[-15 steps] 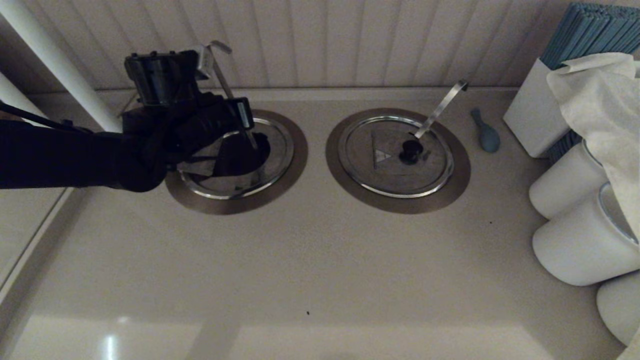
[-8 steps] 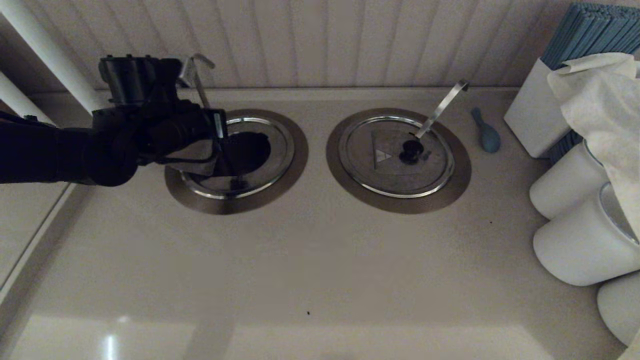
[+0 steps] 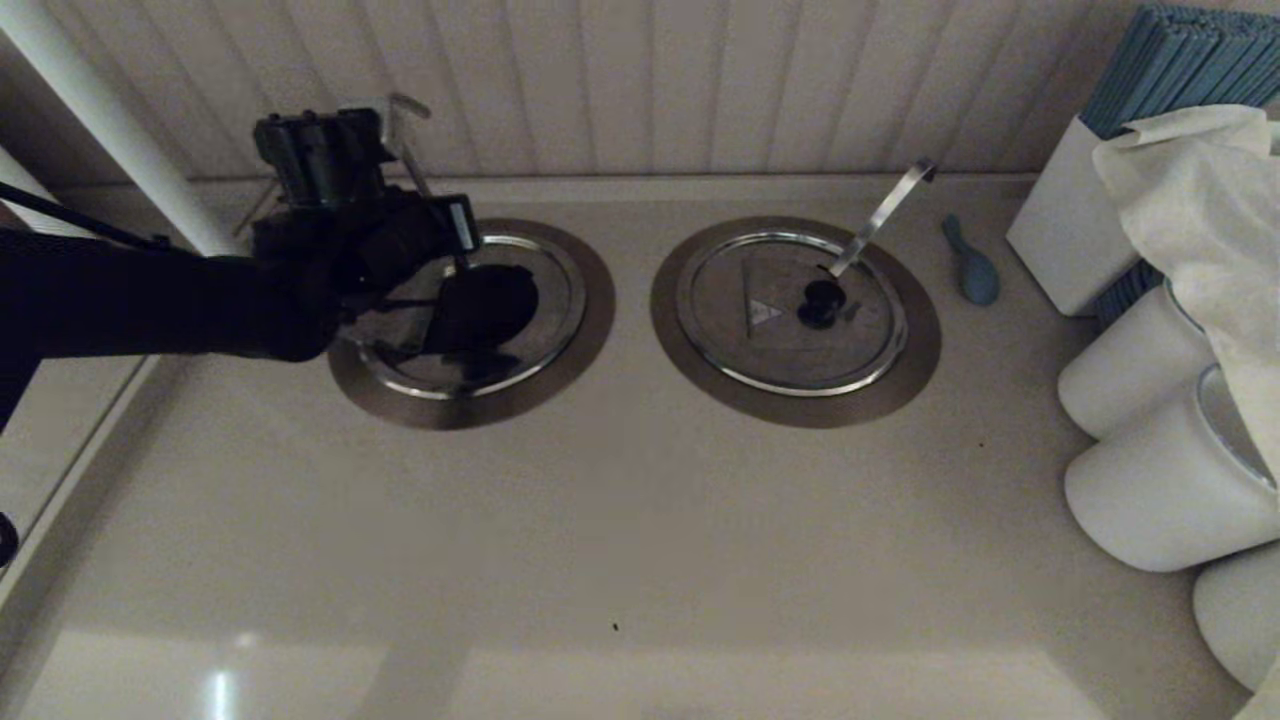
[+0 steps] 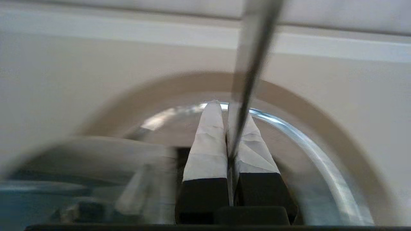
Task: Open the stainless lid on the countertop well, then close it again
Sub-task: Stir with a spoon
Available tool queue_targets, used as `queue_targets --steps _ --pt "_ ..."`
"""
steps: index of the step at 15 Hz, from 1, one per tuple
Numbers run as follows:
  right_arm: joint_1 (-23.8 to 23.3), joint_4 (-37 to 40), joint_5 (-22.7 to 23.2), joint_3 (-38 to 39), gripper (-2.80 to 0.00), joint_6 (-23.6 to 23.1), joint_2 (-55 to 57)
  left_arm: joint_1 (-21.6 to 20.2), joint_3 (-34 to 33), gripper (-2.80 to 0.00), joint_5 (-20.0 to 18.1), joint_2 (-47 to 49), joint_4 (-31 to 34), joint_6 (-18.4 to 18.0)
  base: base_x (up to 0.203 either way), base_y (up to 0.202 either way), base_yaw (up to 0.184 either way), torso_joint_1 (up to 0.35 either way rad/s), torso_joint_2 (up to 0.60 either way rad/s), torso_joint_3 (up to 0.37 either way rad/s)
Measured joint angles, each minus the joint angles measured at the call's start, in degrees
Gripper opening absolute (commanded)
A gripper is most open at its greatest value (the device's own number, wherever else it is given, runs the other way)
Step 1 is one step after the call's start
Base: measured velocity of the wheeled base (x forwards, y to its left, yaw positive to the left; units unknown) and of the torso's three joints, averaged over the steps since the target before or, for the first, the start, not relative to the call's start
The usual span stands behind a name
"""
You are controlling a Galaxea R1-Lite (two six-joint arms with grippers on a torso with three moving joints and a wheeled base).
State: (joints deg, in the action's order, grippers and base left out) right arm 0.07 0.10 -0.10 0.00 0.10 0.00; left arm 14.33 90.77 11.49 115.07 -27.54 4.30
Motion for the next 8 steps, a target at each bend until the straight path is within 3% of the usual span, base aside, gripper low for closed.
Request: queue_targets --steps 2,8 --pt "0.0 0.0 0.0 0.0 0.0 0.0 0.0 1.7 0.0 -2.8 -0.2 0.4 0.1 2.2 0.0 0.0 0.0 0.0 0.0 0.0" --pt "0.0 0.0 0.0 0.0 0.0 0.0 0.0 5.0 -3.8 -2.8 -3.0 -2.1 1.7 3.0 0.0 0.0 0.0 0.0 0.0 0.0"
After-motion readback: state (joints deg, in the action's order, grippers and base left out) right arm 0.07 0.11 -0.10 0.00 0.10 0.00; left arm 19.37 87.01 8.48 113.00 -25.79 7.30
